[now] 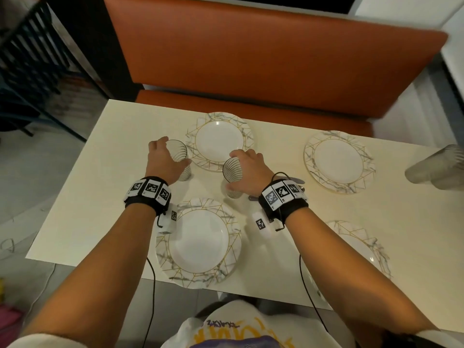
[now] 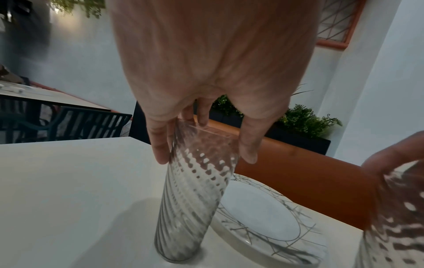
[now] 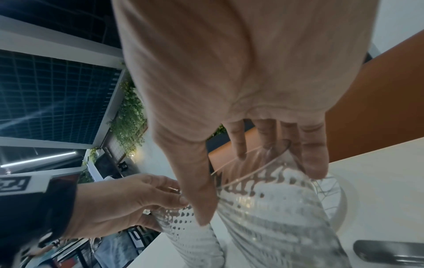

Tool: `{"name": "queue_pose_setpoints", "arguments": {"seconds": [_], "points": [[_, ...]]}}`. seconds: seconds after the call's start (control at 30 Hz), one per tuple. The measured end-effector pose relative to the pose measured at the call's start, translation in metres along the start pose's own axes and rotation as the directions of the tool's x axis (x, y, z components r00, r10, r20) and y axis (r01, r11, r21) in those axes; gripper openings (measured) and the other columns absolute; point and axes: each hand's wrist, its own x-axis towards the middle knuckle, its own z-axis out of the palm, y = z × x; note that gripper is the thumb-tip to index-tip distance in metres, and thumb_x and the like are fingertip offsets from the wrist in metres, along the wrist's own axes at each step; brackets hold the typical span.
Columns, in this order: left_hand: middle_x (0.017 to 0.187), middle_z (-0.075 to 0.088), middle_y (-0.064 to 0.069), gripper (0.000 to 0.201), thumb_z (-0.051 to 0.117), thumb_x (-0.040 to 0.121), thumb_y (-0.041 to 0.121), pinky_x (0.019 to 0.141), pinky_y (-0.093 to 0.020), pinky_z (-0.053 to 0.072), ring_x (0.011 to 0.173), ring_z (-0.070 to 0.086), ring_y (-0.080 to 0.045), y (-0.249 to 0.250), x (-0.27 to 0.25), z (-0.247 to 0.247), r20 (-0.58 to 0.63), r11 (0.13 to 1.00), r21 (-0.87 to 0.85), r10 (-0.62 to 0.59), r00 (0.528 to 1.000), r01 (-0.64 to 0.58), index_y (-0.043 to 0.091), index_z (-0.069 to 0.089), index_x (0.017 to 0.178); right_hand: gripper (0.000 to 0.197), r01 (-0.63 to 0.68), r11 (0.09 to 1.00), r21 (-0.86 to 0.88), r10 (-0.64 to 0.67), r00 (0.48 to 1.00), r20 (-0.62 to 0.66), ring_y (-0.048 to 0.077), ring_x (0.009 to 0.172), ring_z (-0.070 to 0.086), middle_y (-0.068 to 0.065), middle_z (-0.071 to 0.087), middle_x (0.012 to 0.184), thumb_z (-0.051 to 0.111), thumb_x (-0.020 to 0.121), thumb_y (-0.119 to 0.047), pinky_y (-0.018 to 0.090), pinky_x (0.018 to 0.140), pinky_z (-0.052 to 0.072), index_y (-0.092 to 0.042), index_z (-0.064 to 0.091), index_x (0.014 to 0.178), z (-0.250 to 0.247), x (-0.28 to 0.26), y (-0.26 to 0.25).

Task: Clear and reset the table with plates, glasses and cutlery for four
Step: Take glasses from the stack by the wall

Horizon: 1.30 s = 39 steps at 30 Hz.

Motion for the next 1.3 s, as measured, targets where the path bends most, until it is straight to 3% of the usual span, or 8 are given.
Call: {"name": "queue_pose_setpoints", "arguments": {"seconds": [0.23,0.47,0.63,0.73,0.9,1.07,1.17,1.3], "points": [[0.153,0.034,-0.018,0.093,0.087,0.082,0.022,0.115,-0.045,0.041,0.137,0.047,-0.036,-0.003,0.002,0.001,-0.008,1.0,-0.011,0.016,1.0,-0.016,0.006,0.033,0.156,0.092,0.031,0.997,-0.07,-0.025,0.996,0.08,0.028,0.124,0.036,0.005,0.039,0.136,0.085,0.067,-0.038,0.033,0.086,0.038,-0.027,0.036,0.144,0.012,-0.013,0.013],[0.153,0.033,-0.019,0.091,0.086,0.084,0.022,0.116,-0.045,0.041,0.137,0.046,-0.036,-0.002,0.0,0.002,-0.009,1.0,-0.019,0.012,1.0,-0.012,0.007,0.032,0.156,0.092,0.025,0.992,-0.127,-0.005,0.988,0.155,0.027,0.126,0.034,0.004,0.041,0.136,0.088,0.065,-0.041,0.037,0.094,0.043,-0.027,0.038,0.141,0.015,-0.024,0.017],[0.153,0.033,-0.019,0.092,0.086,0.083,0.022,0.115,-0.046,0.042,0.137,0.047,-0.037,-0.001,-0.002,0.0,-0.002,1.0,-0.011,0.008,1.0,-0.008,0.008,0.032,0.156,0.102,0.001,0.992,-0.128,0.024,0.982,0.187,0.032,0.135,0.03,0.007,0.038,0.143,0.086,0.066,-0.047,0.045,0.104,0.043,-0.022,0.032,0.148,0.015,-0.031,0.016],[0.154,0.033,-0.019,0.092,0.086,0.083,0.022,0.115,-0.046,0.041,0.138,0.046,-0.036,0.001,-0.002,0.0,0.003,1.0,-0.011,0.001,1.0,-0.001,0.008,0.031,0.156,0.102,0.002,0.998,-0.061,0.007,0.99,0.139,0.032,0.137,0.028,0.007,0.036,0.147,0.083,0.07,-0.054,0.046,0.107,0.04,-0.021,0.03,0.15,0.014,-0.033,0.013],[0.154,0.033,-0.018,0.094,0.087,0.083,0.025,0.115,-0.048,0.042,0.138,0.046,-0.037,0.002,-0.002,-0.002,0.016,1.0,0.002,-0.011,1.0,0.011,0.01,0.031,0.157,0.08,0.0,0.999,-0.055,0.004,0.997,0.079,0.028,0.13,0.038,0.005,0.045,0.139,0.078,0.075,-0.051,0.04,0.102,0.042,-0.019,0.042,0.14,0.02,-0.034,0.013],[0.157,0.032,-0.022,0.109,0.088,0.076,0.05,0.114,-0.06,0.038,0.141,0.04,-0.045,0.01,-0.007,-0.005,-0.02,0.984,0.174,-0.027,0.999,0.03,0.013,0.026,0.159,0.085,-0.006,1.0,-0.017,0.007,0.997,0.074,0.028,0.131,0.038,0.005,0.045,0.141,0.079,0.075,-0.055,0.043,0.104,0.041,-0.02,0.04,0.142,0.017,-0.039,0.02],[0.158,0.032,-0.025,0.108,0.083,0.078,0.059,0.118,-0.061,0.03,0.146,0.033,-0.045,0.024,-0.015,-0.006,-0.096,0.964,0.264,0.068,0.993,-0.04,0.01,0.029,0.158,0.089,-0.012,0.998,0.059,0.012,1.0,0.014,0.026,0.13,0.04,0.003,0.047,0.14,0.078,0.073,-0.062,0.044,0.105,0.043,-0.022,0.041,0.144,0.004,-0.046,0.028],[0.151,0.04,-0.027,0.087,0.08,0.083,0.045,0.117,-0.059,0.033,0.14,0.039,-0.046,0.066,-0.026,0.002,-0.174,0.962,0.203,0.219,0.96,-0.182,0.004,0.041,0.151,0.078,-0.025,0.981,0.193,0.048,0.992,-0.114,0.021,0.123,0.047,0.0,0.054,0.131,0.077,0.074,-0.061,0.041,0.101,0.046,-0.025,0.048,0.137,-0.026,-0.059,0.057]]}}
